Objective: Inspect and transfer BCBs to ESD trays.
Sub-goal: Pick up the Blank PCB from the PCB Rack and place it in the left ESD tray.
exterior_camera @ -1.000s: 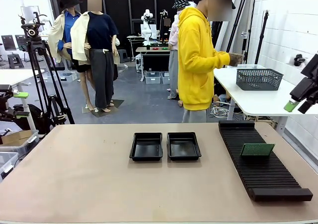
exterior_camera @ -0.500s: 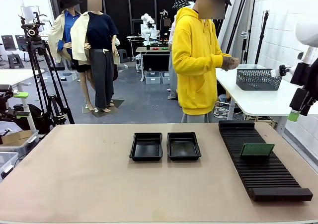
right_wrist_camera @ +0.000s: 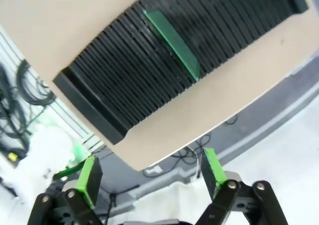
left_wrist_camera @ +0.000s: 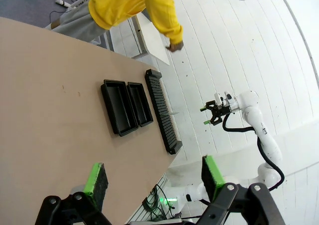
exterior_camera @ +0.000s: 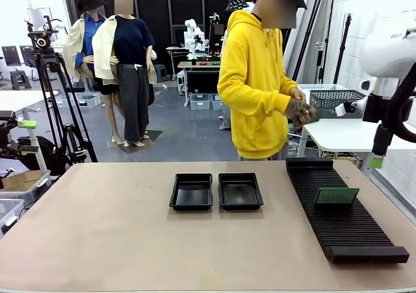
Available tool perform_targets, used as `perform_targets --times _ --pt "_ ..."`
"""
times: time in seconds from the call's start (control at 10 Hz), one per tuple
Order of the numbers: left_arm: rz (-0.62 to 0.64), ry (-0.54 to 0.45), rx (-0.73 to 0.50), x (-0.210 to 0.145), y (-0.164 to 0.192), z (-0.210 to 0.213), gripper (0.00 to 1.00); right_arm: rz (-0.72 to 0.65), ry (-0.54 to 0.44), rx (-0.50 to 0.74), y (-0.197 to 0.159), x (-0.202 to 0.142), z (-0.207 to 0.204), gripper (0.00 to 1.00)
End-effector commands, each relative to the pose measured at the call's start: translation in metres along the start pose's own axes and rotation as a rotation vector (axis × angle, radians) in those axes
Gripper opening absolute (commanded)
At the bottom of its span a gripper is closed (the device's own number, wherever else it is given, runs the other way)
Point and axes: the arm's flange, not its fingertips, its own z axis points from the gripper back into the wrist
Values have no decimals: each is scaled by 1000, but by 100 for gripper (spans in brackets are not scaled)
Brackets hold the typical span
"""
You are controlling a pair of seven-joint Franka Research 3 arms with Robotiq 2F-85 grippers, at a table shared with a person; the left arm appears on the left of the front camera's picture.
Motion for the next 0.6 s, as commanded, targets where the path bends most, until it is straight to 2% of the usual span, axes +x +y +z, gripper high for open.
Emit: perform_targets --times 0.0,0.2,0.3,0.4,0.5 --pt "7 -3 -1 0 -2 2 100 49 -24 -4 -21 5 -11 100" --pt "7 -3 -1 0 -2 2 100 -15 -115 -36 -4 -22 -3 100" --pt "7 -3 -1 0 -2 2 100 -98 -187 -70 17 -48 5 100" --pt "7 -3 -1 0 -2 2 100 -148 -300 -86 46 -78 8 100" --pt "7 -3 -1 0 -2 2 100 -165 -370 -127 66 -99 1 100"
